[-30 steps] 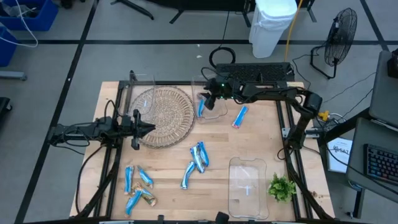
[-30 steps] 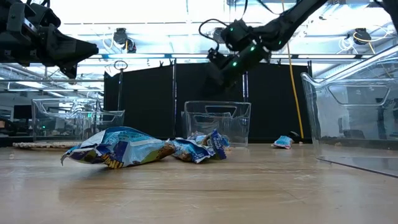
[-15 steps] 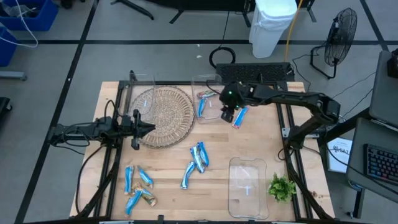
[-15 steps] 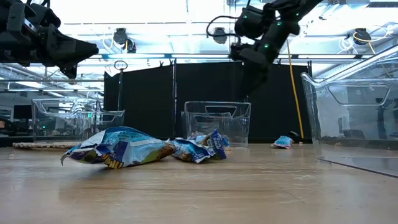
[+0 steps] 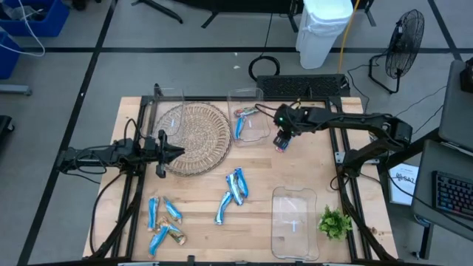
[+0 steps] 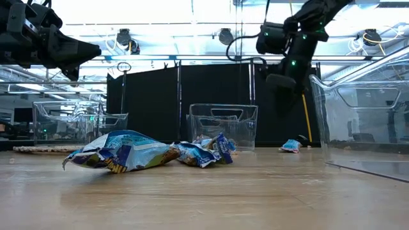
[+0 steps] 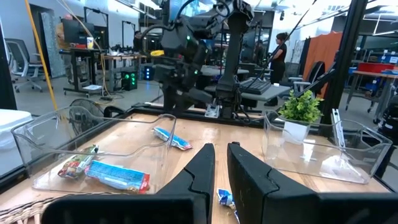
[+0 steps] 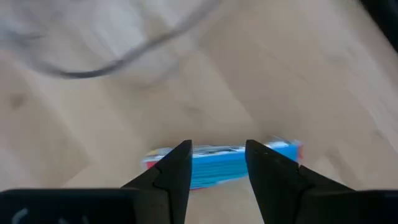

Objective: Pick and place Granola Bars by type
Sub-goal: Put the red granola bar into the top right transparent bin

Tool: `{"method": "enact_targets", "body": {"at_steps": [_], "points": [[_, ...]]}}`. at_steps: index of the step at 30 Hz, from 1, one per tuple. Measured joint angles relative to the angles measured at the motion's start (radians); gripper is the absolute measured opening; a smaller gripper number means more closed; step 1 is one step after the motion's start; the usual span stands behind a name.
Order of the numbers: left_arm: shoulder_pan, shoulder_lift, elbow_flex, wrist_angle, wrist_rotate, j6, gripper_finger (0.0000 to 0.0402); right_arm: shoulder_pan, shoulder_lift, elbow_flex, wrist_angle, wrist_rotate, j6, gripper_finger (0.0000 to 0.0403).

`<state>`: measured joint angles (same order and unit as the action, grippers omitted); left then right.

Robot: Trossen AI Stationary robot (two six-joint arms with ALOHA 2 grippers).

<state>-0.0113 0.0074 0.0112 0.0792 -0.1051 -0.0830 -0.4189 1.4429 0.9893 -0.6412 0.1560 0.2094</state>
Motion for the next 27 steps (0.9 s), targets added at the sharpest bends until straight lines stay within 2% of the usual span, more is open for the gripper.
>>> {"method": "enact_targets", "body": {"at_steps": [5, 15, 22, 27], "points": [[0.000, 0.000, 0.000, 0.000, 0.000, 0.000, 0.0049, -0.005, 0.000, -0.040, 0.012, 0.084, 0.137, 0.0147], [0.000, 0.000, 0.000, 0.000, 0.000, 0.000, 0.0049, -0.005, 0.000, -0.094, 0.029, 0.083, 0.251, 0.0180], [0.000, 0.000, 0.000, 0.000, 0.000, 0.000, 0.0049, 0.002, 0.000, -0.187, 0.186, 0.077, 0.254, 0.0171], [0.000, 0.000, 0.000, 0.000, 0.000, 0.000, 0.0049, 0.002, 0.001, -0.233, 0.281, 0.047, 0.237, 0.0146]]}}
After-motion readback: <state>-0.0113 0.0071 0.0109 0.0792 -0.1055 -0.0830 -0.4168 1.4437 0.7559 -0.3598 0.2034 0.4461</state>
